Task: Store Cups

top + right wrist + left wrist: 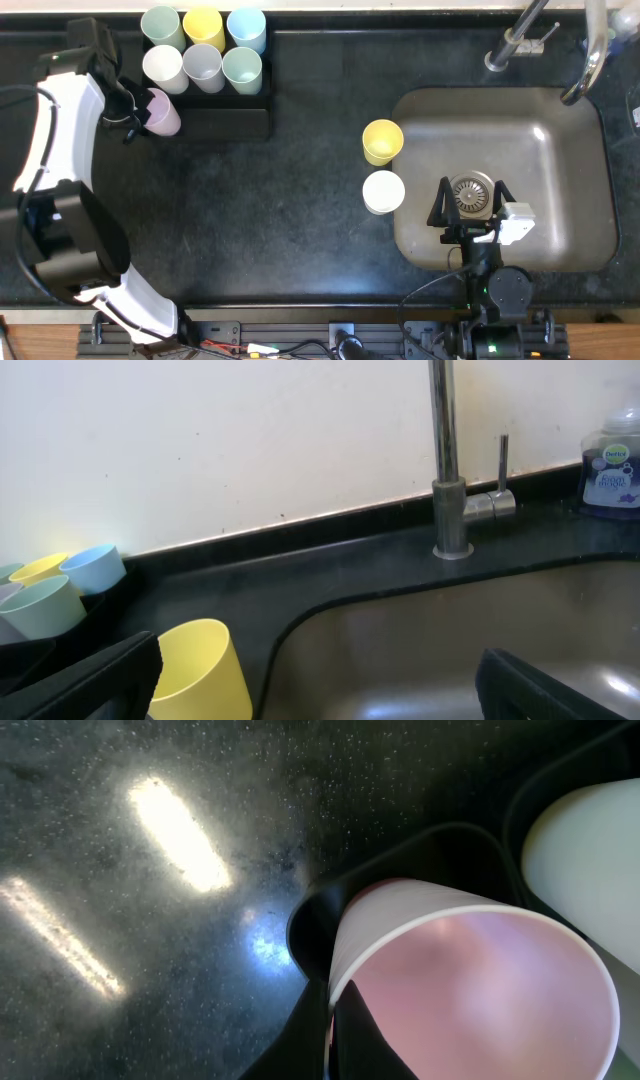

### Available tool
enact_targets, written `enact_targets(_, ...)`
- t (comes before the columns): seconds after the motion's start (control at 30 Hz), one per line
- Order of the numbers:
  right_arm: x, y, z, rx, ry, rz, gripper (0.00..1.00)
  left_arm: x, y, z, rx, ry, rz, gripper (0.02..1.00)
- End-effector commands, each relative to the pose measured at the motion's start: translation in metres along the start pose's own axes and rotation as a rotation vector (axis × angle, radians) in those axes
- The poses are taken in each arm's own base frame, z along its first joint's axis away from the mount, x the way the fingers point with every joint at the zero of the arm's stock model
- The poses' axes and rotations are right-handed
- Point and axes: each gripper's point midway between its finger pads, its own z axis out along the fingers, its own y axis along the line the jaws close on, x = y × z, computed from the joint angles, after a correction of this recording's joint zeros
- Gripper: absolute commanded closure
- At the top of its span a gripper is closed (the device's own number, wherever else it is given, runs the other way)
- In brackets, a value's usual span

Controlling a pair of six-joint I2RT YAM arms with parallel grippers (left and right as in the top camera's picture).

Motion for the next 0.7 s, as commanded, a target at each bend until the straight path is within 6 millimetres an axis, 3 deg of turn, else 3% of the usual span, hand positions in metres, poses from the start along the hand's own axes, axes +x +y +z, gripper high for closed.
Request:
enact_targets(0.03,0.003,-0.001,0.0,0.0,0.0,-0.006,0.003,-0.001,-0.001,0.005,-0.002,0.009,-0.013,0.98)
enact_targets(0.1,0.003,-0.001,0.0,0.0,0.0,-0.006,0.003,-0.001,-0.001,0.005,-0.004,0.007,-0.013,0.95)
enact_targets(0.23,0.003,-0.001,0.0,0.0,0.0,-0.006,0.003,-0.001,-0.001,0.005,-0.005,0.008,-0.012,0.63)
enact_targets(0.3,0.003,-0.001,0.0,0.0,0.0,-0.006,0.003,-0.001,-0.001,0.005,-0.005,0.008,-0.012,0.128)
enact_targets(0.33,0.003,-0.001,0.0,0.001,-0.001,-0.006,0.003,-0.001,-0.001,0.005,-0.004,0.008,-0.012,0.02)
enact_targets(0.53,0.003,-0.001,0.0,0.0,0.0,-0.006,0.003,0.0,-0.004,-0.006,0.02,-0.006,-0.007,0.02)
enact_targets(0.7,0.003,-0.001,0.0,0.0,0.0,-0.006,0.005,0.012,-0.027,-0.057,0.142,-0.088,0.049,0.02)
